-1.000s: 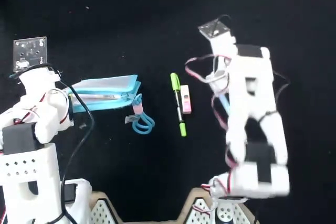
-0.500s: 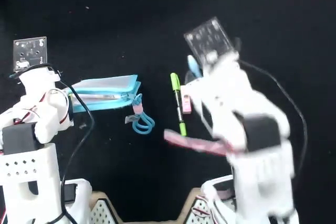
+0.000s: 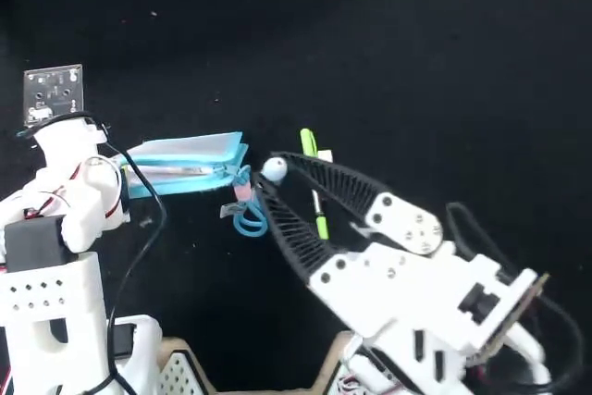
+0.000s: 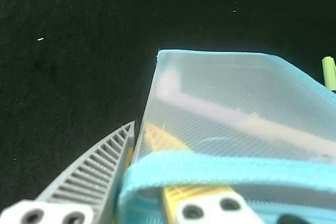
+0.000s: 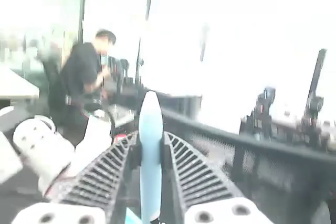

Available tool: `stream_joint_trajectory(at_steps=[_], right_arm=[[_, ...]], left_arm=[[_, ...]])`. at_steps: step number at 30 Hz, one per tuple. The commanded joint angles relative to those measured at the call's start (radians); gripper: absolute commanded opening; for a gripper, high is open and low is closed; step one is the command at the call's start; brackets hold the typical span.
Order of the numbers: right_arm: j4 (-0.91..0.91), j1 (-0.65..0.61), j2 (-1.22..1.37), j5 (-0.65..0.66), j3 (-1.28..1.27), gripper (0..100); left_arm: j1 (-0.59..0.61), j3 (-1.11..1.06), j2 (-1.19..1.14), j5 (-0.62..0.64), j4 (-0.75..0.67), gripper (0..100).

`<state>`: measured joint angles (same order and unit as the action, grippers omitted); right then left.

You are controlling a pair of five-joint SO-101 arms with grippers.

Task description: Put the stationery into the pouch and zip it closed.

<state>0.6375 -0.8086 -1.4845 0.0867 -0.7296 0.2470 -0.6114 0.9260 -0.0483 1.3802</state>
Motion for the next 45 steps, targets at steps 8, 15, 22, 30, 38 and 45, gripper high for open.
stream_joint_trajectory(at_steps=[8, 15, 22, 30, 38, 45], right_arm=[[-0.476, -0.031, -0.076, -0.014, -0.358, 1.1], [-0.494, -0.101, -0.071, -0.005, -0.458, 1.1], [-0.583, -0.101, -0.071, -0.003, -0.575, 1.1], [-0.657, -0.101, -0.07, 0.005, -0.734, 1.1], [-0.568, -0.101, 0.142, 0.106, -0.633, 1.2], [-0.218, -0.106, 0.567, 0.106, -0.211, 1.2]], left_arm=[[0.002, -0.024, -0.003, -0.008, -0.008, 3], [0.002, -0.024, -0.003, -0.008, -0.008, 3], [0.002, -0.024, -0.003, -0.008, -0.009, 3], [0.002, -0.024, -0.003, -0.008, -0.006, 3], [0.002, -0.021, -0.003, -0.008, -0.006, 3], [0.002, -0.022, -0.003, -0.008, -0.006, 3]])
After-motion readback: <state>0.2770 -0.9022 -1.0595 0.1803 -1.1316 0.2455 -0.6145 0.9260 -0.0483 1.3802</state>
